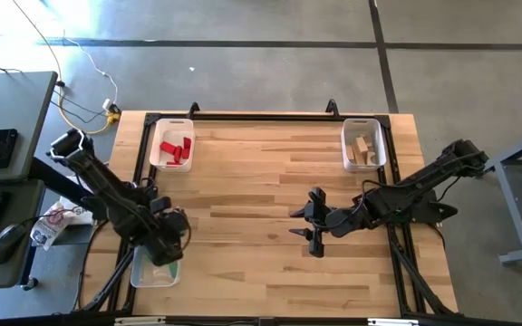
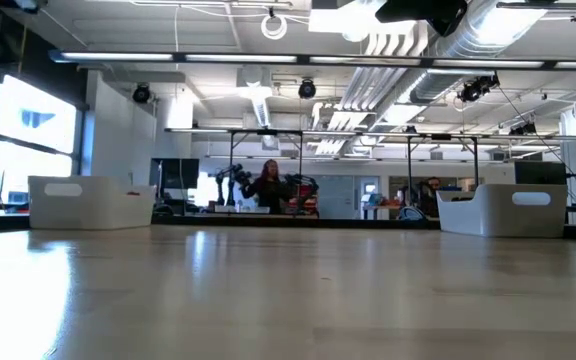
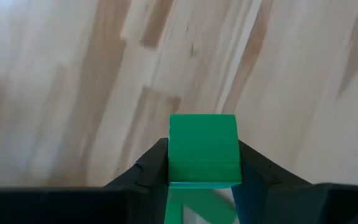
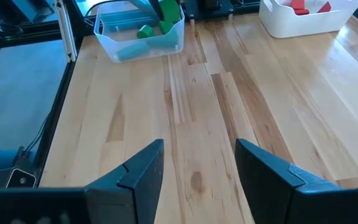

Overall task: Sort & place blocks by color
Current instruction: Put the green block into the transparent bin, then return to Home Position

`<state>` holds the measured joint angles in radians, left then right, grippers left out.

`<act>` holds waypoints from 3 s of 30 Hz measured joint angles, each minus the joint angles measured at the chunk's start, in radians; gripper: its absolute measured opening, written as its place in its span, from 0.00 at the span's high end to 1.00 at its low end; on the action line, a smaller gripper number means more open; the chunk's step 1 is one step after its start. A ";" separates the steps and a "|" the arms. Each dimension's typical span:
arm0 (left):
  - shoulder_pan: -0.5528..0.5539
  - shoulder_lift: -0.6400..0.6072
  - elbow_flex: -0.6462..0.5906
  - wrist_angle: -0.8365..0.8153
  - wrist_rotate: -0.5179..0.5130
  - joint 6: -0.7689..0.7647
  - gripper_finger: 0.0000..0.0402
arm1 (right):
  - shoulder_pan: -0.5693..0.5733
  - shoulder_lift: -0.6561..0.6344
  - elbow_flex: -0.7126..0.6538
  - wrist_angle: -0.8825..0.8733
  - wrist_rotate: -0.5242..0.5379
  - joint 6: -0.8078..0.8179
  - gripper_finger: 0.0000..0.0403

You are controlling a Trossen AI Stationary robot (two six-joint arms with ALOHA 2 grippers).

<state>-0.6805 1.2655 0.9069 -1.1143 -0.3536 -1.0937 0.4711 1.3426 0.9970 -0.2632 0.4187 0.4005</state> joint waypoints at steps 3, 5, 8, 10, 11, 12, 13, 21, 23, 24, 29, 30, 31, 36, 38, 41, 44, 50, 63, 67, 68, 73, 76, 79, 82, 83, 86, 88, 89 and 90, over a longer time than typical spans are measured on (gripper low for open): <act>-0.037 -0.020 -0.058 0.028 0.035 -0.071 0.73 | 0.000 0.000 0.000 -0.001 0.001 -0.001 0.54; -0.057 -0.022 -0.086 0.040 0.064 -0.105 0.72 | 0.000 0.000 0.000 -0.002 0.004 -0.001 0.54; -0.082 -0.021 -0.124 0.069 0.109 -0.143 0.72 | 0.000 0.000 0.000 -0.002 0.004 0.000 0.54; -0.093 -0.021 -0.145 0.093 0.130 -0.158 0.71 | 0.000 0.000 0.000 -0.002 0.005 0.000 0.54; -0.098 -0.021 -0.151 0.102 0.135 -0.162 0.71 | 0.000 0.000 0.000 -0.002 0.007 -0.001 0.54; -0.105 -0.021 -0.156 0.111 0.136 -0.168 0.71 | 0.000 0.000 0.000 -0.002 0.010 -0.001 0.54; -0.109 -0.021 -0.161 0.122 0.134 -0.170 0.71 | 0.000 0.000 0.000 -0.002 0.014 -0.001 0.54; -0.112 -0.021 -0.162 0.151 0.172 -0.171 0.70 | 0.000 0.000 0.000 -0.003 0.044 -0.001 0.54; -0.112 -0.021 -0.162 0.150 0.190 -0.171 0.68 | 0.000 0.000 0.000 -0.003 0.044 -0.001 0.54; -0.112 -0.021 -0.162 0.151 0.192 -0.171 0.66 | 0.000 0.000 0.000 -0.003 0.044 -0.001 0.54; -0.112 -0.021 -0.162 0.149 0.192 -0.169 0.57 | 0.000 0.000 0.000 -0.003 0.044 -0.012 0.54; -0.112 -0.021 -0.162 0.149 0.193 -0.172 0.55 | 0.000 0.000 0.000 -0.003 0.046 -0.017 0.54; -0.112 -0.021 -0.162 0.149 0.194 -0.181 0.53 | 0.000 0.000 0.000 -0.003 0.052 -0.019 0.54; -0.112 -0.021 -0.162 0.157 0.199 -0.175 0.48 | 0.000 0.000 0.000 -0.003 0.053 -0.060 0.54; -0.112 -0.021 -0.162 0.203 0.168 -0.127 0.48 | 0.000 0.000 0.000 -0.003 0.053 -0.087 0.54; -0.094 -0.031 -0.162 0.302 0.115 -0.023 0.49 | 0.000 0.000 0.000 -0.003 0.055 -0.133 0.54; -0.040 -0.047 -0.162 0.407 0.072 0.096 0.49 | 0.000 0.000 0.000 -0.003 0.087 -0.165 0.54; 0.138 -0.084 -0.162 0.587 0.043 0.380 0.49 | -0.010 -0.009 0.000 -0.007 0.156 -0.217 0.54; 0.354 -0.263 -0.162 0.672 0.007 0.752 0.49 | -0.100 -0.204 0.000 -0.149 0.121 -0.236 0.54; 0.362 -0.344 -0.162 0.669 -0.010 0.803 0.49 | -0.114 -0.308 -0.056 -0.137 0.119 -0.260 0.54; 0.362 -0.365 -0.162 0.670 -0.010 0.815 0.49 | -0.118 -0.334 -0.082 -0.118 0.119 -0.260 0.54; 0.358 -0.467 -0.186 0.665 -0.016 0.836 0.49 | -0.125 -0.476 -0.256 0.044 0.102 -0.260 0.54; 0.357 -0.538 -0.243 0.671 -0.034 0.834 0.49 | -0.125 -0.555 -0.356 0.145 0.063 -0.260 0.54; 0.357 -0.604 -0.312 0.725 -0.065 0.800 0.49 | -0.125 -0.627 -0.440 0.214 0.028 -0.247 0.54; 0.357 -0.659 -0.389 0.814 -0.075 0.801 0.49 | -0.125 -0.684 -0.503 0.272 0.022 -0.244 0.54; 0.357 -0.676 -0.415 0.840 -0.075 0.811 0.49 | -0.125 -0.699 -0.521 0.287 0.021 -0.244 0.54; 0.357 -0.714 -0.482 0.898 -0.078 0.834 0.49 | -0.126 -0.736 -0.567 0.313 0.021 -0.248 0.54; 0.357 -0.735 -0.525 0.933 -0.081 0.835 0.49 | -0.126 -0.751 -0.588 0.316 0.021 -0.245 0.54; 0.357 -0.743 -0.544 0.949 -0.082 0.835 0.49 | -0.126 -0.758 -0.599 0.316 0.020 -0.245 0.54; 0.357 -0.752 -0.563 0.965 -0.085 0.835 0.49 | -0.126 -0.762 -0.611 0.316 0.019 -0.245 0.54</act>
<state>-0.3237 0.5139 0.3437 -0.1495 -0.4385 -0.2591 0.3447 0.5804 0.3855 0.0530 0.4372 0.1560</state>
